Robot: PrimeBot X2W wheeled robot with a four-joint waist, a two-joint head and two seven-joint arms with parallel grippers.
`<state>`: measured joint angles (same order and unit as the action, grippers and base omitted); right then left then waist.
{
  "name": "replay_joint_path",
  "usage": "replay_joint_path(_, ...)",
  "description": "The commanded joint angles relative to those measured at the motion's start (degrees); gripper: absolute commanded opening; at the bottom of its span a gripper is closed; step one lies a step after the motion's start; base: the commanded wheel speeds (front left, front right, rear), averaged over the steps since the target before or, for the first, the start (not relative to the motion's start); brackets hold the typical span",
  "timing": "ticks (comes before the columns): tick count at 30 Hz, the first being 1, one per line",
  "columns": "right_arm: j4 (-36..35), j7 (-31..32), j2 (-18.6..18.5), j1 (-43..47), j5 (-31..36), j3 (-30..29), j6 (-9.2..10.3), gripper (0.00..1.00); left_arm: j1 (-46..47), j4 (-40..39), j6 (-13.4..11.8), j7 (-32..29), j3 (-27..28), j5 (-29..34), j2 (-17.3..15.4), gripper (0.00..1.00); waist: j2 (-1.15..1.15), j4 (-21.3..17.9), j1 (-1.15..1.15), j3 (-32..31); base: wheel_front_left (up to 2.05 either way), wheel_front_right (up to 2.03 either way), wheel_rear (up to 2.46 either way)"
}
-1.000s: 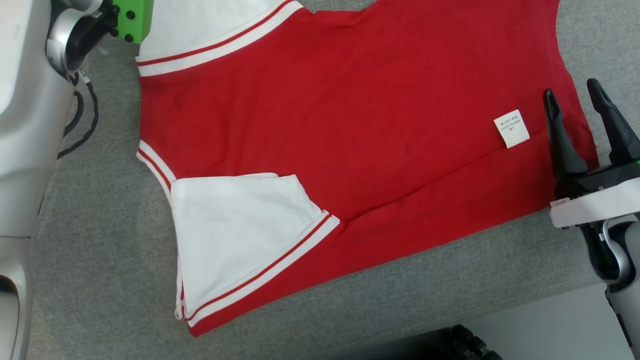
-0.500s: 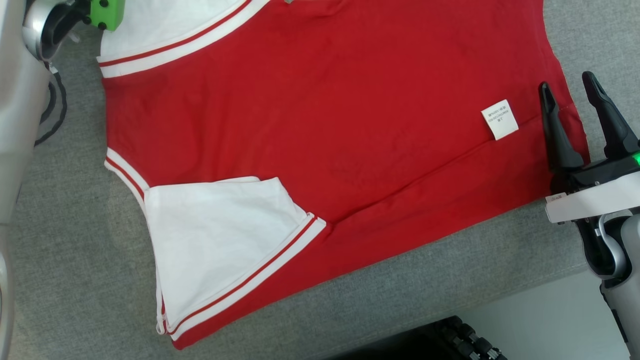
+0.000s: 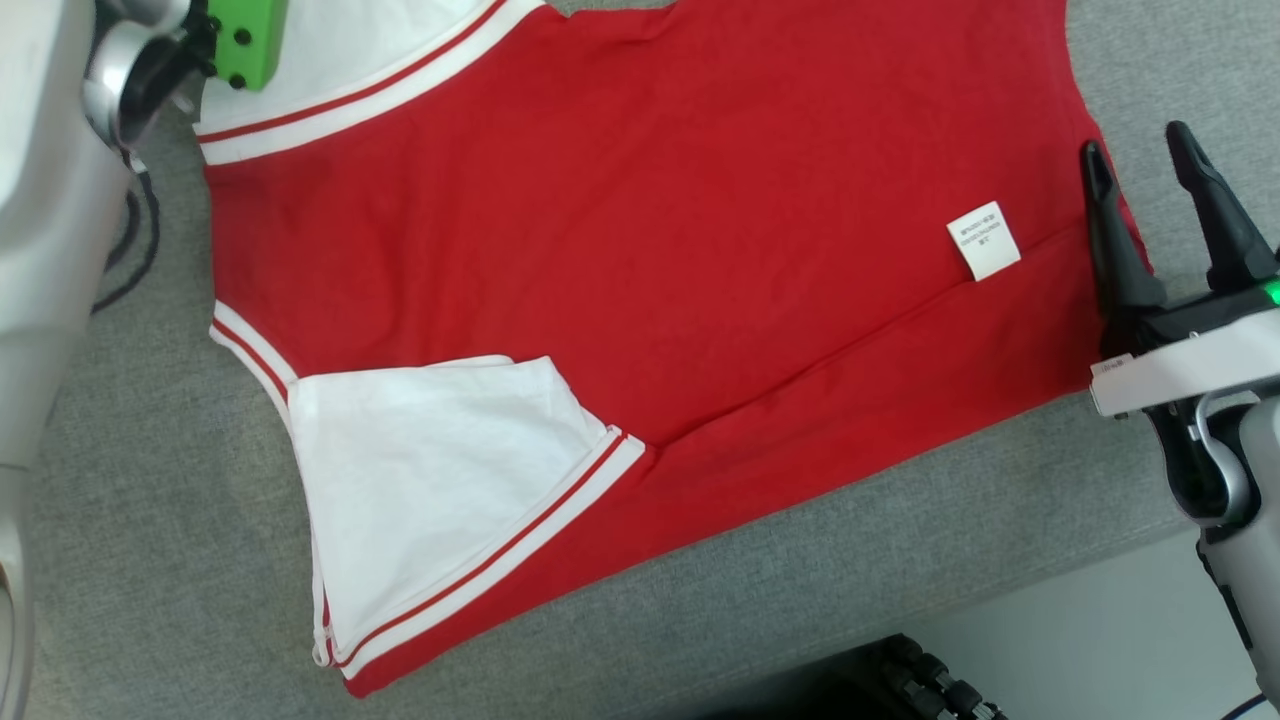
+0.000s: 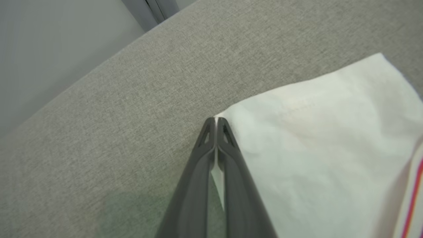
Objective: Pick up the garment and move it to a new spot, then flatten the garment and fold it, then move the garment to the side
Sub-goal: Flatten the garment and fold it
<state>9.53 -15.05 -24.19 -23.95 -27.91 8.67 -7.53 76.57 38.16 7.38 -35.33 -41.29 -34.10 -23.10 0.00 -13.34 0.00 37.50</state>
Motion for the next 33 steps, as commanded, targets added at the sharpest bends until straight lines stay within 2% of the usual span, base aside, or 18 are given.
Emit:
replay_joint_path(1, 2.07, 0.51, -0.34, -1.84, -1.23, 0.84, 0.07, 1.00, -1.51, -0.70, 0.14, 0.67, -0.83, -0.58, -0.28, 0.00, 0.00, 0.06, 0.00, -1.80, 0.00, 0.00, 0.00)
replay_joint_path(3, 5.37, 4.47, -0.79, -5.40, -2.77, 1.67, 0.07, 1.00, -2.21, -1.95, 0.13, 1.14, -1.92, -1.72, -0.56, 0.00, 0.00, 0.31, 0.00, -3.06, 0.00, 0.00, 0.00)
replay_joint_path(8, 13.67, 23.76, 0.59, -15.07, -4.69, 0.85, 0.03, 1.00, -3.62, -6.24, 0.12, 0.88, -4.59, -3.79, -1.57, 0.00, 0.00, 1.61, 0.00, -5.40, 0.00, 0.00, 0.00)
replay_joint_path(10, 15.81, 30.00, 1.23, -18.45, -3.34, -0.12, 0.03, 1.00, -3.78, -7.96, 0.12, 0.64, -5.27, -4.04, -2.27, 0.00, 0.00, 2.19, 0.00, -5.90, 0.00, 0.00, 0.00)
replay_joint_path(14, 18.74, 37.93, 3.38, -24.01, 1.52, -2.66, 0.03, 1.00, -4.07, -11.81, 0.11, -0.73, -6.57, -4.58, -3.29, 0.00, 0.00, 3.38, 0.00, -6.04, 0.00, 0.00, 0.00)
replay_joint_path(24, 22.46, 47.27, 7.03, -31.41, 13.20, -6.92, 0.03, 1.00, -4.81, -20.62, -0.99, -4.00, -7.34, -4.79, -6.09, 0.00, 0.00, 5.49, 0.00, -4.70, 0.00, 0.00, 0.00)
replay_joint_path(33, 22.16, 50.59, 8.62, -34.26, 17.48, -9.30, 0.03, 1.00, -5.19, -24.54, -1.98, -5.40, -7.48, -5.09, -7.10, 0.00, 0.00, 6.35, 0.00, -3.15, 0.00, 0.00, 0.00)
